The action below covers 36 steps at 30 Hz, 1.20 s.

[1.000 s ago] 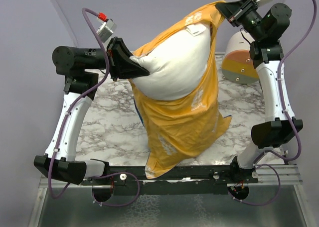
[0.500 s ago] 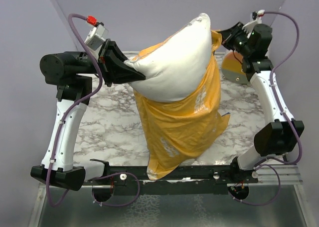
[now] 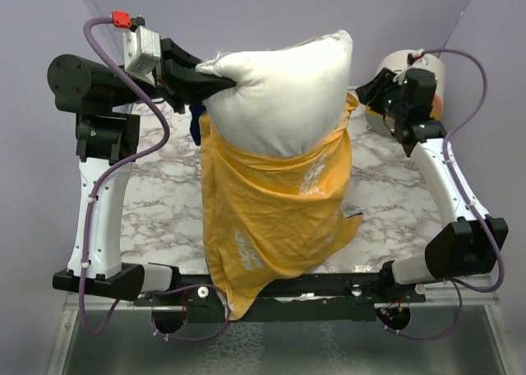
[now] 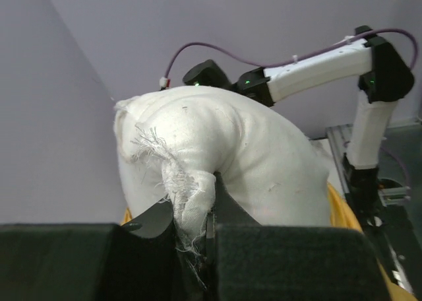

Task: Remove the pillowcase from the pillow

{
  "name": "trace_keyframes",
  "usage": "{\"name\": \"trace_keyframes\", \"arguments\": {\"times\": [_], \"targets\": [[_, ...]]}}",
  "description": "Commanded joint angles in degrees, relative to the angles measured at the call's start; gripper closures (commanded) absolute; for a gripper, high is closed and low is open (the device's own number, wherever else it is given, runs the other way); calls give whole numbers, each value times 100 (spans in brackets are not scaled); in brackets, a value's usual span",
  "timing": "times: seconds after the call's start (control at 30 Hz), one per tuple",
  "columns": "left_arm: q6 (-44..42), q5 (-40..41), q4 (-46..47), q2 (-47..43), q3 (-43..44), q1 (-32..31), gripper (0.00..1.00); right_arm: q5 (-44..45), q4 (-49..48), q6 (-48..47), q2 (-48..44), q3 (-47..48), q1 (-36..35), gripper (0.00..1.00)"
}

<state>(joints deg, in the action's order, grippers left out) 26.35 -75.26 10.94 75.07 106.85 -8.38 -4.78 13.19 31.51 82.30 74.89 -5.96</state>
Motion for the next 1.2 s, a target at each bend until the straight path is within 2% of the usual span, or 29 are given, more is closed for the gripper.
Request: {"name": "trace_keyframes", "arguments": {"times": [0.0,0.1,0.3,0.37,0.5,0.57,0.6,0.73,0.93,1.07,1.17], "targets": [[-1867,1760,-179,199,521,-62,100,-358,-202,-505,-407,1336,50,42],[-2058,1929,-385,609,1040,-146,100,-1294,-557,-395,-310,1929,48,27],[-1963,1936,-419,1025,1591,-566,100,-3610,-2134,303,-73,2208,78,1],[-2033,1925,-538,1081,1687,-606,100,-4290,-2695,887,44,2163,130,0],[-2412,1836,-960,1079,1603,-621,100,-5509,-4802,2032,158,1655,141,0],[-2509,1779,-1073,1057,1467,-639,100,-5721,-5546,2017,128,1574,48,0],[-2522,1744,-1147,1074,1447,-665,100,-5730,-5608,1707,74,1624,-40,0],[-2528,1752,-1458,1174,1444,-923,100,-5681,-3862,-218,144,2667,-610,0],[-3393,2131,-2481,1230,1506,-1704,100,-6460,-3122,-591,597,3575,-966,0],[-3787,2337,-3007,1303,1691,-2029,100,-6784,-1127,-2114,581,3901,-1341,0],[-3979,2396,-3343,1382,1944,-2100,100,-6616,376,-3339,384,3875,-1549,0]]}}
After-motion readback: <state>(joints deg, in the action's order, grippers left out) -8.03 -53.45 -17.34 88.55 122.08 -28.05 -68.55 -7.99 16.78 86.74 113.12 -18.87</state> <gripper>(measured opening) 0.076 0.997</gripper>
